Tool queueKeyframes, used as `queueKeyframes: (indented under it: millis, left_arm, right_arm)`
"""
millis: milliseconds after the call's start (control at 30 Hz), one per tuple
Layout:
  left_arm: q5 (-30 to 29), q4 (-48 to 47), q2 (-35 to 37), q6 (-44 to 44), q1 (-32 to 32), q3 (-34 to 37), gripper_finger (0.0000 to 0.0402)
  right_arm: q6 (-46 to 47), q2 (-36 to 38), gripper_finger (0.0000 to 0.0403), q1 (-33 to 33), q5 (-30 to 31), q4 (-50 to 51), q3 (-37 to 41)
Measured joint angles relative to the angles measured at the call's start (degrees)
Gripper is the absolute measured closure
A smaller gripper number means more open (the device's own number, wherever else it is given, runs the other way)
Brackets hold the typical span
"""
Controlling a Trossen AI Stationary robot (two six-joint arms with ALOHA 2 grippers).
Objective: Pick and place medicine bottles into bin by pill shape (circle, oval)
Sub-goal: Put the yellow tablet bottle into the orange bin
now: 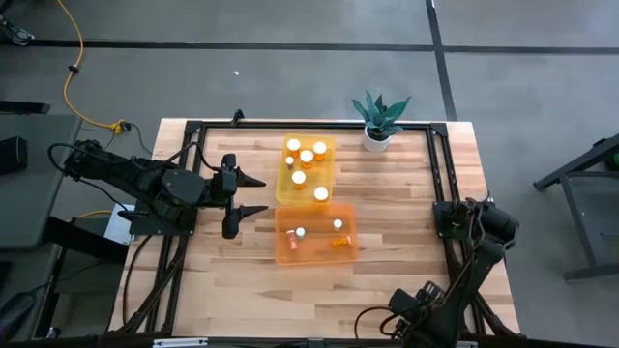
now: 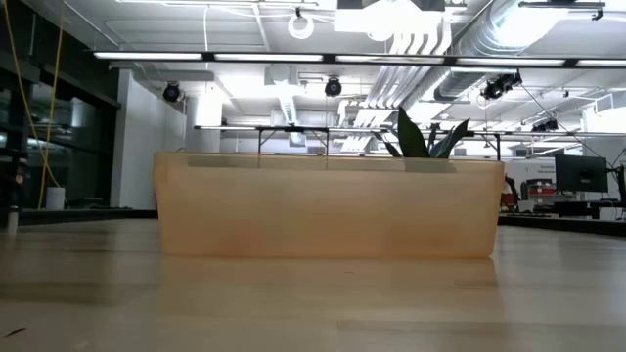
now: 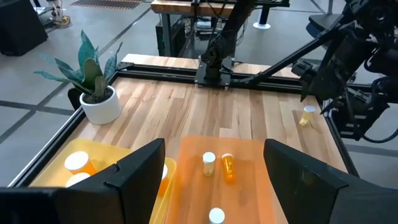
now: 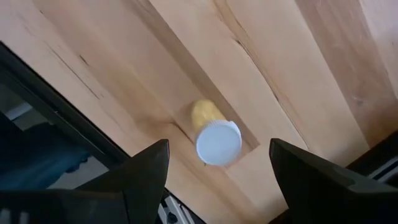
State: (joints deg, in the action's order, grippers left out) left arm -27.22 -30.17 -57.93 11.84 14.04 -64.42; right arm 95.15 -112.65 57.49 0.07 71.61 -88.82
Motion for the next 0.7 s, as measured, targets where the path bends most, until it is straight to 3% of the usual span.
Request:
queueKeyframes:
  millis: [233, 700]
  left_arm:
    - [0.0, 0.0, 0.0, -0.13, 0.0, 0.0, 0.0138]
    - [0.04, 0.0, 0.0, -0.01, 0.0, 0.0, 0.0138]
  right_arm:
    - [1.05, -1.39, 0.0144, -0.32, -0.83, 0.33, 0.0]
    - [0.41, -2.66, 0.0234, -1.06, -2.61, -0.02, 0.07]
